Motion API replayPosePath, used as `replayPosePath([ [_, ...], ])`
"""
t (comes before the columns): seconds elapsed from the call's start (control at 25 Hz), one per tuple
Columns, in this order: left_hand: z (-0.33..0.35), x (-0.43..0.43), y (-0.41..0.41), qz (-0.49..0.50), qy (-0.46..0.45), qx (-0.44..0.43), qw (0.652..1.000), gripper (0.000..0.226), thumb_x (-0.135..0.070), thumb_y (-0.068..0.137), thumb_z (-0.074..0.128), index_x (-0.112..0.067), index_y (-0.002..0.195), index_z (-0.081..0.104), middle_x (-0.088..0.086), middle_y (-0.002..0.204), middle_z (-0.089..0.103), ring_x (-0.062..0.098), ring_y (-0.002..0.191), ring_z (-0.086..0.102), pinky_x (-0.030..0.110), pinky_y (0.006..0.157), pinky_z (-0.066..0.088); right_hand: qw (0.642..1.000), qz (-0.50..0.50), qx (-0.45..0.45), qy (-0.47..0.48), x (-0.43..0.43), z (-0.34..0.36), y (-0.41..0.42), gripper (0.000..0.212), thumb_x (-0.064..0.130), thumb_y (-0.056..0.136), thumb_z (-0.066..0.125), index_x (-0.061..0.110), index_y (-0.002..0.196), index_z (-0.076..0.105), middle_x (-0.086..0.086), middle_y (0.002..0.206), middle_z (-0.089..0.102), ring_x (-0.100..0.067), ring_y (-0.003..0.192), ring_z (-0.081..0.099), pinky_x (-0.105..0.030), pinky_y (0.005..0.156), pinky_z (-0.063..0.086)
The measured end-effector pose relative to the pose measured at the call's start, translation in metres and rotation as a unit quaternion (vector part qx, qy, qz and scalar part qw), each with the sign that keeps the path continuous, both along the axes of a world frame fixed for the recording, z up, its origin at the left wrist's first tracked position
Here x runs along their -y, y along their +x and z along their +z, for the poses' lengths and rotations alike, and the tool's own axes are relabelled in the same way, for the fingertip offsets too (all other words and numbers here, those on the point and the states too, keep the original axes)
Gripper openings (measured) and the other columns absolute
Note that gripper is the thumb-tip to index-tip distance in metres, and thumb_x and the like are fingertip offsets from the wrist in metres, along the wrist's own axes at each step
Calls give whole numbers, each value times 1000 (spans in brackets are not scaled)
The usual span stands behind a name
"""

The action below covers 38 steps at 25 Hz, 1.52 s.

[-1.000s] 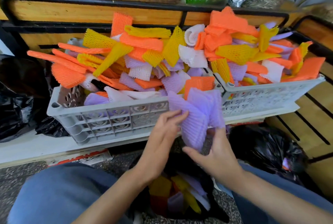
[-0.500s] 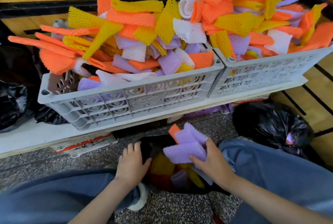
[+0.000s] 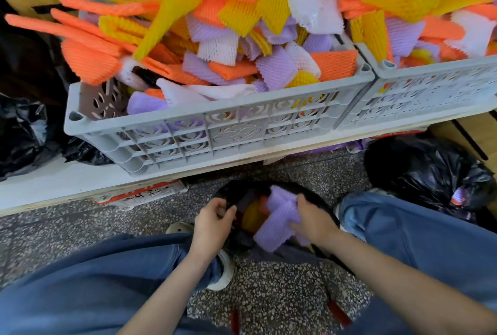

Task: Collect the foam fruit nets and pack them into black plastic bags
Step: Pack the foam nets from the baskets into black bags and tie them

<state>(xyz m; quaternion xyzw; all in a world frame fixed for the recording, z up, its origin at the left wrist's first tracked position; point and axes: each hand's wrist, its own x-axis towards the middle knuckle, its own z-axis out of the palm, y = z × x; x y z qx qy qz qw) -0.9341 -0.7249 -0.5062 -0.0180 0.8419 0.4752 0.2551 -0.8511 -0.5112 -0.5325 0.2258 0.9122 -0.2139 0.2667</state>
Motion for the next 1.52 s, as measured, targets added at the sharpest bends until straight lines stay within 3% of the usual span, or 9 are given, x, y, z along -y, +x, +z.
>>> replayPosePath([
  [0.2,4,-5,-3,-4,61,57,997,8,-16,93,57,-11,99,57,8,71,64,28,60,68,45,66,58,980,-88,-51,174,-31,8,-40,52,31,88,60,6,126,34,-13,127,48,-31,118,48,-39,89,43],
  [0.32,4,-12,-7,5,89,60,994,10,-15,93,56,-8,102,56,9,72,64,30,65,69,47,69,58,952,-8,-151,265,-21,3,-39,54,32,76,73,7,117,49,-11,108,54,-29,101,53,-37,80,45],
  [0.6,9,-24,-11,41,145,89,984,10,-6,94,53,-16,94,52,8,74,61,13,58,65,32,65,59,947,235,-137,173,17,-42,-13,62,31,22,90,19,77,63,1,66,60,-21,62,61,-23,51,45],
  [0.76,11,-26,-9,39,157,109,981,6,-6,95,51,-8,100,52,6,73,60,12,55,64,27,60,58,965,57,-138,217,11,-32,-51,50,19,45,87,10,88,62,-8,77,62,-27,72,60,-31,58,48],
  [0.84,13,-27,-11,46,162,118,979,5,-7,95,51,-11,98,52,7,74,60,13,56,65,26,61,58,976,15,-152,156,18,-30,-58,44,14,65,79,2,102,58,-16,96,59,-34,89,58,-38,71,49],
  [1.04,15,-28,-16,64,171,126,975,14,-5,95,51,-18,88,51,10,73,59,12,53,64,26,60,58,991,126,-27,-45,45,-48,-40,51,15,94,48,6,141,30,-12,141,40,-26,131,38,-29,104,27],
  [1.32,9,-24,-22,-4,83,91,992,19,-10,93,56,-6,111,52,3,74,58,8,54,61,33,69,57,975,201,-96,4,21,-6,-39,29,24,100,39,14,123,52,-8,121,58,-27,114,52,-36,87,38],
  [1.4,23,-22,-23,-74,33,32,996,24,-14,91,59,-12,112,47,-4,80,56,2,62,58,15,66,49,949,242,-194,56,9,21,-42,29,27,98,40,14,117,57,-5,111,62,-25,105,57,-33,86,41],
  [1.52,62,-20,-28,-146,65,-122,980,27,-14,89,61,-22,110,47,-8,97,56,3,88,57,11,78,44,918,227,-317,73,-5,80,-54,33,32,92,38,14,107,61,0,99,63,-18,93,58,-23,81,37],
])
